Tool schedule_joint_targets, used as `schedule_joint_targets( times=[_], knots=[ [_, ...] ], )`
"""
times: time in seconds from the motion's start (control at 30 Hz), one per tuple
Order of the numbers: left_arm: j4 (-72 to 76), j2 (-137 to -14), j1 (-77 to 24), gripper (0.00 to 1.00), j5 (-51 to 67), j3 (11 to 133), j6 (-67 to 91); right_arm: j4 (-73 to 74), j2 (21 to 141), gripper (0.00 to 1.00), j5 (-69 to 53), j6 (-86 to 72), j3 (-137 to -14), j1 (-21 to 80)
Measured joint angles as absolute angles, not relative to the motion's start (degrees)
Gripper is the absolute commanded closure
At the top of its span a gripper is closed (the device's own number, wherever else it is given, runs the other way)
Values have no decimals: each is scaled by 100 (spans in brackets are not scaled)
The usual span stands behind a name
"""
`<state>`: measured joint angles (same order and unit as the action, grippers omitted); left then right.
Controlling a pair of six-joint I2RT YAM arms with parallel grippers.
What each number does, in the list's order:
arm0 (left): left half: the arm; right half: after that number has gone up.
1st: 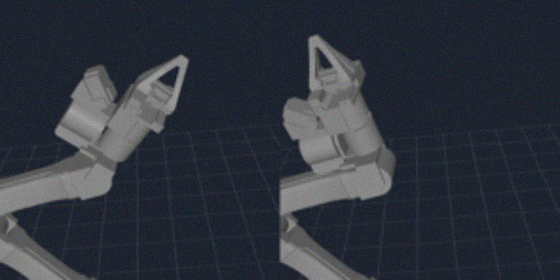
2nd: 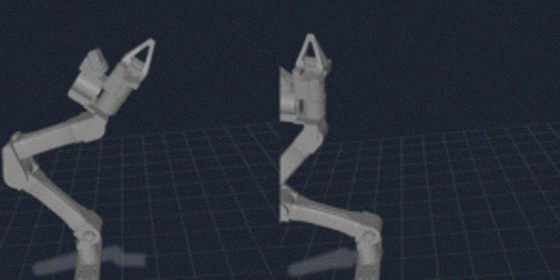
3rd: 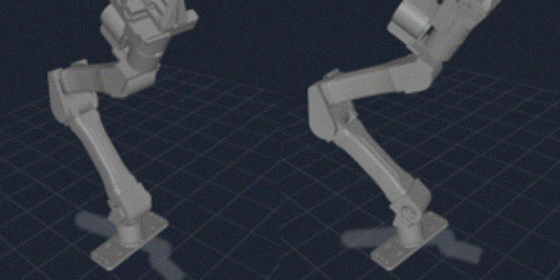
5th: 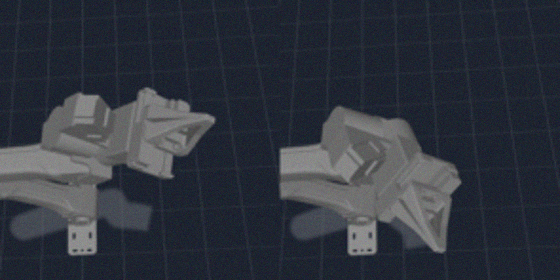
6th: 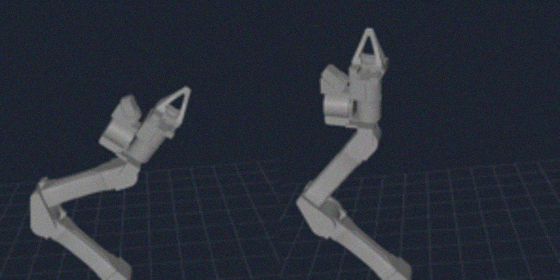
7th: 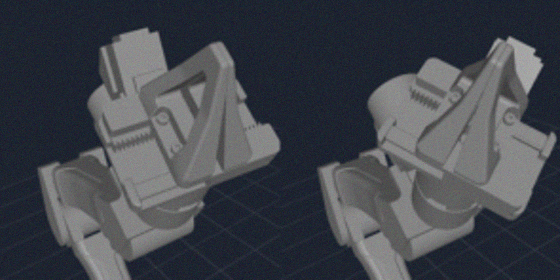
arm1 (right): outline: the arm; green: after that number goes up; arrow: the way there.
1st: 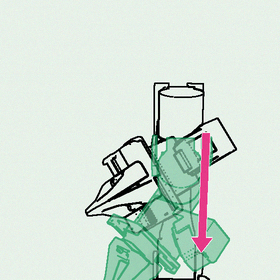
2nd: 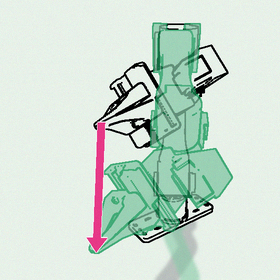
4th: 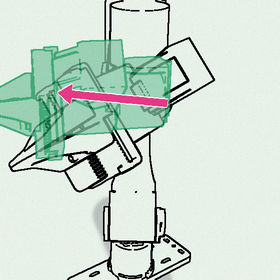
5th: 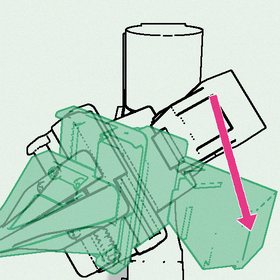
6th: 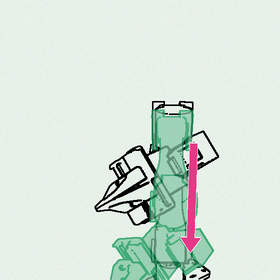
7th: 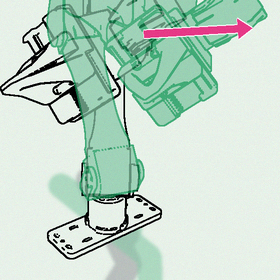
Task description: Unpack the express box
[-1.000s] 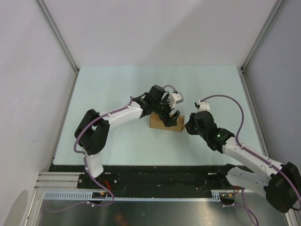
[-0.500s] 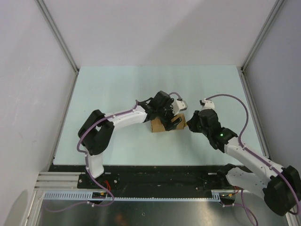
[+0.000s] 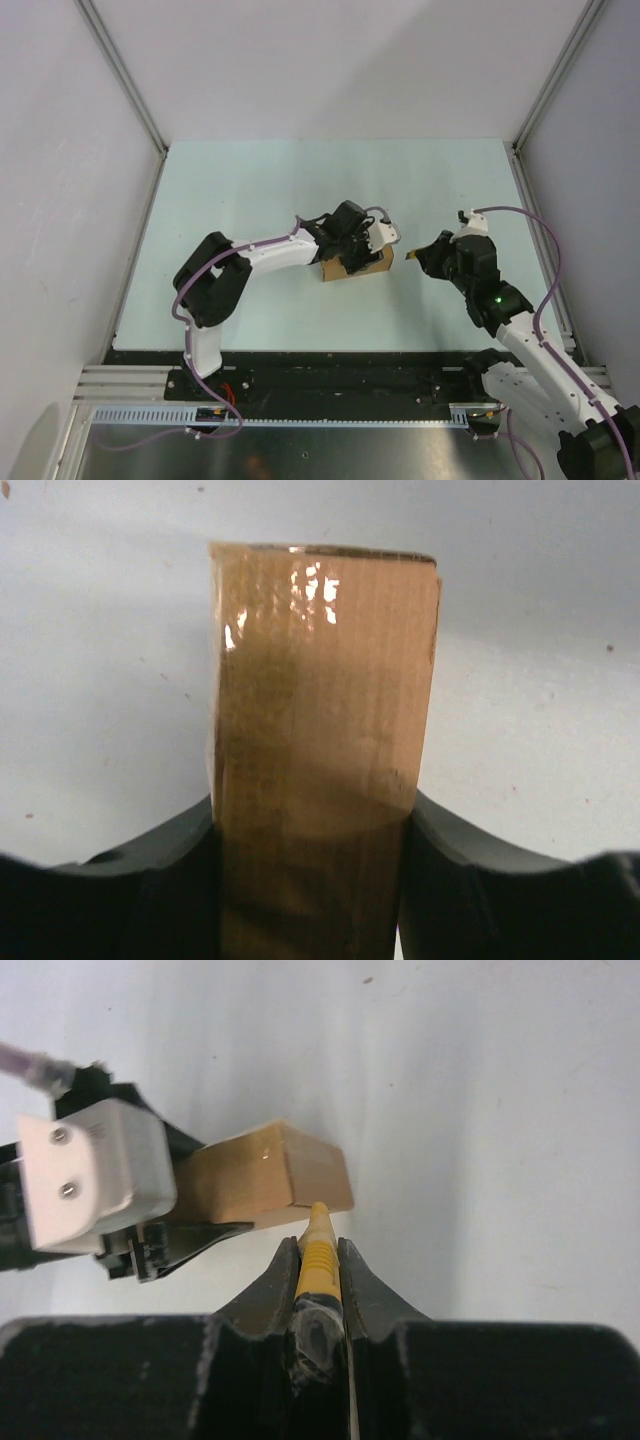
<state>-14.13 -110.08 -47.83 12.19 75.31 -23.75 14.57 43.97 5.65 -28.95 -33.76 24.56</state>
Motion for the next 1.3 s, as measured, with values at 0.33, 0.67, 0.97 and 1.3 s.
schedule_joint_targets(
  times=[0.33,0.67,0.97,1.3],
  knots=[
    [-1096,-10868,-4866,57,1092,7229,-3214,720,4842,100,-220,-3015,-3076,1638],
    [-930,-10798,-4923,57,1017,7078,-3706,-250,5122,100,-862,-3039,-3046,1413],
    [-932,-10798,-4923,57,1026,7078,-3741,-626,5435,100,-1046,-3022,-3000,1411],
    [-921,-10798,-4923,57,1035,7067,-3739,-827,5487,100,-1125,-3024,-2908,1413]
  ],
)
